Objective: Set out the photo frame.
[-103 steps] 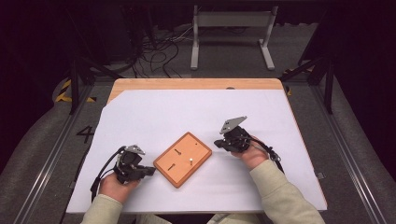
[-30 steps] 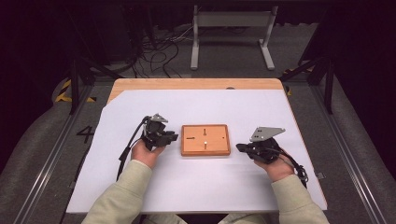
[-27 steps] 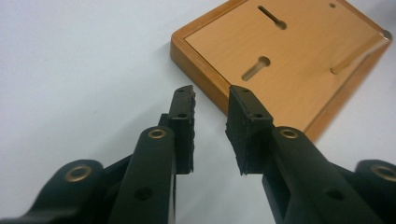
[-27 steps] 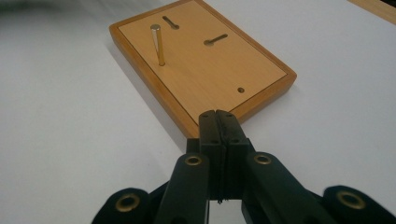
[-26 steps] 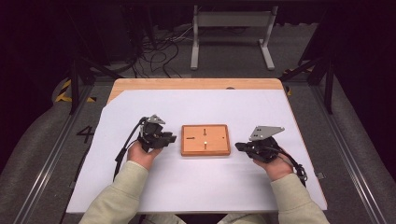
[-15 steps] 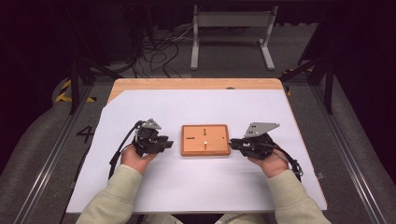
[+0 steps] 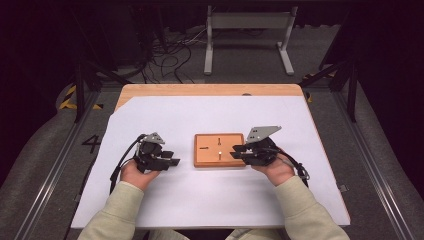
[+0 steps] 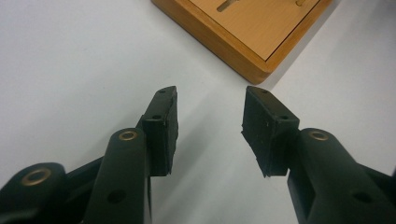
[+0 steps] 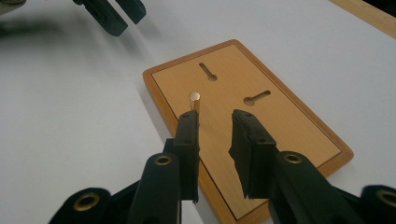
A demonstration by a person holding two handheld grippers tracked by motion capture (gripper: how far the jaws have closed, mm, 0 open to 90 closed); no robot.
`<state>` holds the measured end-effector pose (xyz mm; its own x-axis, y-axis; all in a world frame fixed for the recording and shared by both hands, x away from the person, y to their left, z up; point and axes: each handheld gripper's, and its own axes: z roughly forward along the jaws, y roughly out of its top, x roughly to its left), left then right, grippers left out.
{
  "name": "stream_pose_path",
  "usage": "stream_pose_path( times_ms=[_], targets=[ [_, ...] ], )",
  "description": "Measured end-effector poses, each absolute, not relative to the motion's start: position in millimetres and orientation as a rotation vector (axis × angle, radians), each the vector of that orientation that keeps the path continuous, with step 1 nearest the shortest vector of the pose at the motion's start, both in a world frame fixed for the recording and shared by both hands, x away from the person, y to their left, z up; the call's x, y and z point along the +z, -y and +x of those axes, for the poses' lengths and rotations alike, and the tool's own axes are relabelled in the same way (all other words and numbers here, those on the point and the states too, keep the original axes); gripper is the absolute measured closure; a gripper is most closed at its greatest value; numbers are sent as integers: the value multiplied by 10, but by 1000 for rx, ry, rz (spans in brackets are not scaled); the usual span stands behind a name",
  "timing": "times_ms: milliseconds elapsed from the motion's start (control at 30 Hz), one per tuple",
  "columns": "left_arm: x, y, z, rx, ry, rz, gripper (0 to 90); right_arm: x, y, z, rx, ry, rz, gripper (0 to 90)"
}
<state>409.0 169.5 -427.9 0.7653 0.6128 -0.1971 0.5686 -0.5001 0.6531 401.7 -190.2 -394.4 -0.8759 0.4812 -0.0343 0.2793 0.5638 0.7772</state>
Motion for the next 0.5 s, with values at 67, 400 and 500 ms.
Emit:
stream_pose_path(
  times_ms=[67, 400, 500],
  targets=[
    [-4282, -1721, 4082, 80, -887, 2219, 548, -3958, 1847, 4040, 1207, -2562, 623, 712],
    [-4299, -1746, 4095, 66, -907, 2207, 531, -4071, 1641, 4165, 1221, -2601, 664, 663],
    [-4306, -1745, 4105, 61, -910, 2209, 530, -4104, 1609, 4195, 1209, -2622, 658, 659]
  ],
)
